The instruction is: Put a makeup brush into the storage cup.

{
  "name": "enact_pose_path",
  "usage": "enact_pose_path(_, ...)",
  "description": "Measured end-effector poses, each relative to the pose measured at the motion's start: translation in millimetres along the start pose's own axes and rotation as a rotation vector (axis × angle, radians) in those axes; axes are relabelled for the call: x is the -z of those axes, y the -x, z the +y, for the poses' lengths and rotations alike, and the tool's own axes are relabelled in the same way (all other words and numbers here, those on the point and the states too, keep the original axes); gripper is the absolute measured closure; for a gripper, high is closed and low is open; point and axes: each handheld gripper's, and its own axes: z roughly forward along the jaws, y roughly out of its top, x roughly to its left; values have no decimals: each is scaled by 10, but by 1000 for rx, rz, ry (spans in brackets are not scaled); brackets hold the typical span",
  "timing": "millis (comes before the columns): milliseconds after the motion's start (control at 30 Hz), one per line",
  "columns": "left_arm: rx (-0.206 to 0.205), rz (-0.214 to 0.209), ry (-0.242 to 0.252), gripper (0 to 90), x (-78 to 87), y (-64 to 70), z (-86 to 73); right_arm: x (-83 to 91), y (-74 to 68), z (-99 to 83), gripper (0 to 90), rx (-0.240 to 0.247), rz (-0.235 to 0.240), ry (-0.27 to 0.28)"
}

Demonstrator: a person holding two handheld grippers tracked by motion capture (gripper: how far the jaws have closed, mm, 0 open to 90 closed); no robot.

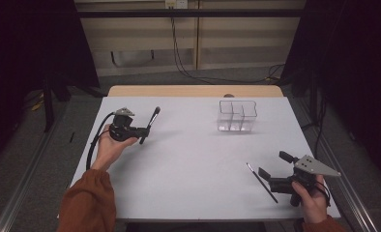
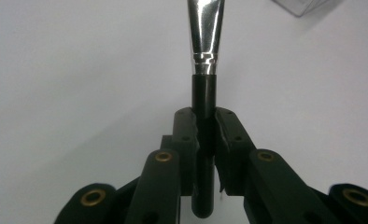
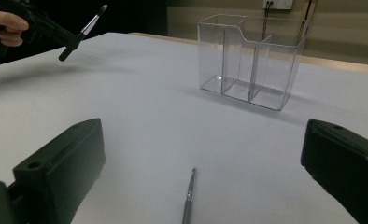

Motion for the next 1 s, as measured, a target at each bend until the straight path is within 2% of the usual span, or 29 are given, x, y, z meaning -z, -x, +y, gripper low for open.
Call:
enact_pose_path(133,7,7,48,797,38,42,-17,1,1,0,0,-1,0,0)
enact_pose_path(333,-14,12,107,797,96,100,-36,1,-3,-1,0,-2,0,1)
enact_pose_path(567,-11,14,156,797,149,144,-112,-4,-5,0,0,-2,0,-2)
enact_pose_path(733,-46,13,206,796,199,181,-200,-3,1,0,0,-5,-4,-1)
enact_pose_path(900,-40,-4,261,796,246,227,-226,-5,-2,-1,0,-1,-1,-1)
enact_pose_path(1000,-57,10,279,797,267,263,-259,-1,-2,-1,0,-1,0,1)
